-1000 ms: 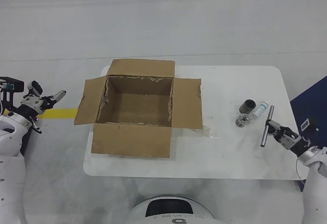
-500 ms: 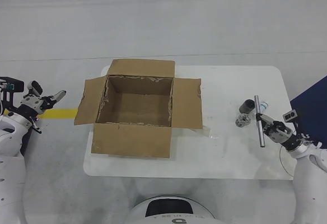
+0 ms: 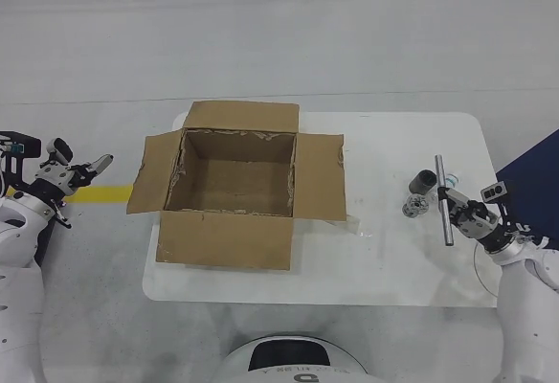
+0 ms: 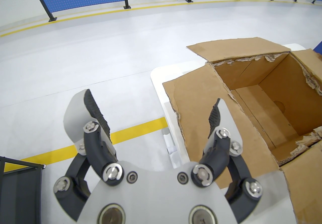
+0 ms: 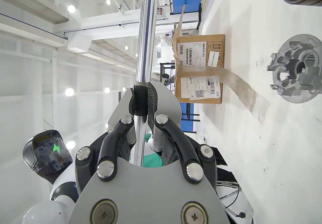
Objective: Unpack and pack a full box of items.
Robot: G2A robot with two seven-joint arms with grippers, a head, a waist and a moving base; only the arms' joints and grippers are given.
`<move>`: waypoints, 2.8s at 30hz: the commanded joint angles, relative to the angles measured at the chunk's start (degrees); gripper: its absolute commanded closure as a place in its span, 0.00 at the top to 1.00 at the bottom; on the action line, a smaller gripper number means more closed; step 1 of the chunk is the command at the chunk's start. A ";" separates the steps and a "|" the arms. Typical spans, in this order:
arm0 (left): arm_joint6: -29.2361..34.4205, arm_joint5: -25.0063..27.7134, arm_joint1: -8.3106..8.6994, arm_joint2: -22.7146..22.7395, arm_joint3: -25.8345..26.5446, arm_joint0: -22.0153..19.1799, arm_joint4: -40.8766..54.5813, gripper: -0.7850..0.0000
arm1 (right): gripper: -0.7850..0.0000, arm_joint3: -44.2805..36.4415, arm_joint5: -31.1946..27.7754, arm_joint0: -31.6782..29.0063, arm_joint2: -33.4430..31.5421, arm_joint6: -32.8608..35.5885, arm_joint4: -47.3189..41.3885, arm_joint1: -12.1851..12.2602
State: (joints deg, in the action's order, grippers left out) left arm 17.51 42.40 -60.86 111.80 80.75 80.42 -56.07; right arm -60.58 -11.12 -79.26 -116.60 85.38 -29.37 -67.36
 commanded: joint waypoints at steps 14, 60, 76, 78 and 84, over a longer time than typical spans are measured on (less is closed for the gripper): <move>-0.43 -1.34 0.40 -6.77 0.46 -2.38 -8.04 1.00 | 0.00 -9.42 3.80 -0.74 6.69 -5.04 1.57 -0.40; 0.92 -3.13 0.36 -19.79 -4.09 -10.64 -3.70 1.00 | 0.00 -27.85 16.13 6.30 31.52 -17.76 11.15 0.68; 3.65 -1.88 2.45 -11.72 -11.92 -11.62 3.84 1.00 | 0.00 -22.78 21.17 19.49 51.57 -33.74 25.50 -1.85; 3.29 -2.08 2.50 -12.23 -13.09 -12.21 3.51 1.00 | 0.00 -22.46 22.14 20.23 53.62 -36.97 27.75 -2.25; 2.41 -2.95 2.66 -13.72 -16.31 -14.00 1.79 1.00 | 0.00 -21.70 24.97 22.19 59.21 -43.32 32.88 -3.45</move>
State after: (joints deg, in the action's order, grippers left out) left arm 20.00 39.77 -58.21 98.43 65.20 66.82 -54.03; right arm -82.40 13.34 -57.48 -58.63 42.84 2.09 -70.62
